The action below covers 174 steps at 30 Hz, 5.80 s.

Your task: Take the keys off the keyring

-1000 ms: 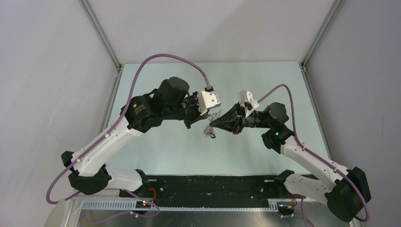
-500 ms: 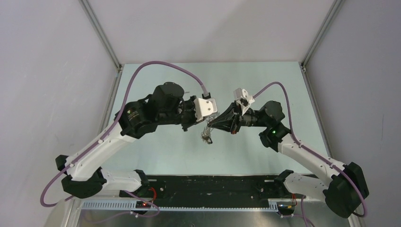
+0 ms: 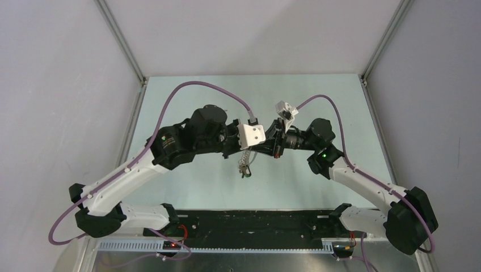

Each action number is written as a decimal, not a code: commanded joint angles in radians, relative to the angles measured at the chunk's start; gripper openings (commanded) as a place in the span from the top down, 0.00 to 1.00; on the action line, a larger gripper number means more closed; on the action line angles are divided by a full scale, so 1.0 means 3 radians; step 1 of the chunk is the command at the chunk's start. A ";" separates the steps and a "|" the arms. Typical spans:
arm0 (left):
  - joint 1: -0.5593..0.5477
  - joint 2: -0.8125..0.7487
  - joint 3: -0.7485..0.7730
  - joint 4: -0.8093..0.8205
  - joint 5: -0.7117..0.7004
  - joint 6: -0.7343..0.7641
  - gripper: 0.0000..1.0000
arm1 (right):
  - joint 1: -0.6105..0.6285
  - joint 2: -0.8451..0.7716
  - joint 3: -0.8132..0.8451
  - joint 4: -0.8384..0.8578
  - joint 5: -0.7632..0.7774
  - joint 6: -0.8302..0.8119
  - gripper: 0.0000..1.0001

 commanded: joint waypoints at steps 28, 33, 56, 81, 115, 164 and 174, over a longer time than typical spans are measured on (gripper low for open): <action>-0.0047 -0.0743 -0.1312 0.1466 -0.0132 0.0670 1.00 | -0.0484 -0.0588 0.0032 -0.0819 0.0452 -0.0932 0.62; -0.0049 -0.0879 -0.1449 0.1481 0.0129 0.0948 1.00 | -0.0485 -0.0354 0.0046 -0.0516 0.0447 -0.0957 0.62; -0.0037 -0.0969 -0.1571 0.1480 0.0131 0.1438 1.00 | 0.0016 -0.0133 0.0107 -0.0949 0.0045 -0.1537 0.65; -0.0038 -0.1110 -0.1607 0.1481 0.0473 0.1551 1.00 | 0.0092 -0.0042 0.0204 -0.0555 -0.0271 -0.1400 0.70; -0.0039 -0.1154 -0.1624 0.1477 0.0591 0.1576 1.00 | 0.0162 -0.0068 0.0318 -0.0617 -0.0402 -0.1399 1.00; -0.0037 -0.1528 -0.1926 0.1475 0.0301 0.1510 1.00 | 0.0181 -0.0596 -0.0371 -0.0129 0.0584 -0.1001 0.73; -0.0037 -0.1503 -0.1906 0.1475 0.0359 0.1621 1.00 | 0.0158 -0.0265 0.0130 -0.0550 0.0136 -0.1647 0.73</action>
